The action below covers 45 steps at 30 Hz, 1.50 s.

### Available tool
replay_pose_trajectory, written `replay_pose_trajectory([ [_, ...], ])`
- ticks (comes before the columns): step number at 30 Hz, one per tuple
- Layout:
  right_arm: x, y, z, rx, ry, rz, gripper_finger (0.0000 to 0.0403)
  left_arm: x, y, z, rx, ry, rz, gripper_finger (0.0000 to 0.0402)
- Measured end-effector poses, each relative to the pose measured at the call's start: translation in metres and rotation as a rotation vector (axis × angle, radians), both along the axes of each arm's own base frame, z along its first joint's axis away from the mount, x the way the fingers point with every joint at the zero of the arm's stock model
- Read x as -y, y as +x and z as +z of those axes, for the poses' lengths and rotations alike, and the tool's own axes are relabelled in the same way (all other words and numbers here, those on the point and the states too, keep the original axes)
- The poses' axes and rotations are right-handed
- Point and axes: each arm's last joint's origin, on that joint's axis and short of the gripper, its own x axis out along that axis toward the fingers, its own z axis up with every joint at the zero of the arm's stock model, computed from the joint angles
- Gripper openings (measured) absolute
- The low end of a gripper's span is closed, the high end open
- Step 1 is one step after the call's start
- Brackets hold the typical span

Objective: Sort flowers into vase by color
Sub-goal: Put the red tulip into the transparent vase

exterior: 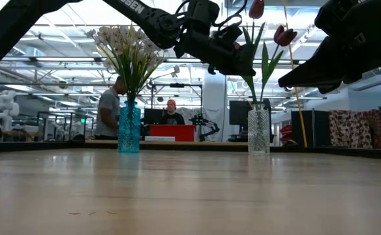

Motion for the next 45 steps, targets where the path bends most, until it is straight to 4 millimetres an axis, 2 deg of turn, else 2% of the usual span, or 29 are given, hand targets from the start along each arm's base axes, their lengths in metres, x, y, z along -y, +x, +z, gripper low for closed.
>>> replay_pose_trajectory([
  [3,0.000,0.000,0.000,0.000,0.000,0.000,0.0000,0.000,0.000,0.000,0.004,-0.007,0.002,0.0028],
  [12,0.000,0.000,0.000,0.000,0.000,0.000,0.0000,0.003,0.001,0.001,0.018,-0.005,0.000,0.0126],
  [22,0.000,0.000,0.000,-0.005,-0.002,0.003,0.0000,0.006,0.000,-0.003,-0.025,-0.042,0.003,0.0171],
  [33,0.000,-0.001,-0.001,-0.017,-0.008,0.004,0.0000,0.011,-0.002,-0.015,-0.144,-0.098,0.009,0.0262],
  [38,0.000,-0.001,-0.002,-0.020,-0.010,0.004,0.0000,0.012,-0.005,-0.021,-0.196,-0.129,0.020,0.0284],
  [45,0.001,-0.002,-0.004,-0.035,-0.002,-0.009,0.0000,0.024,-0.011,-0.028,-0.326,-0.172,0.017,0.0286],
])
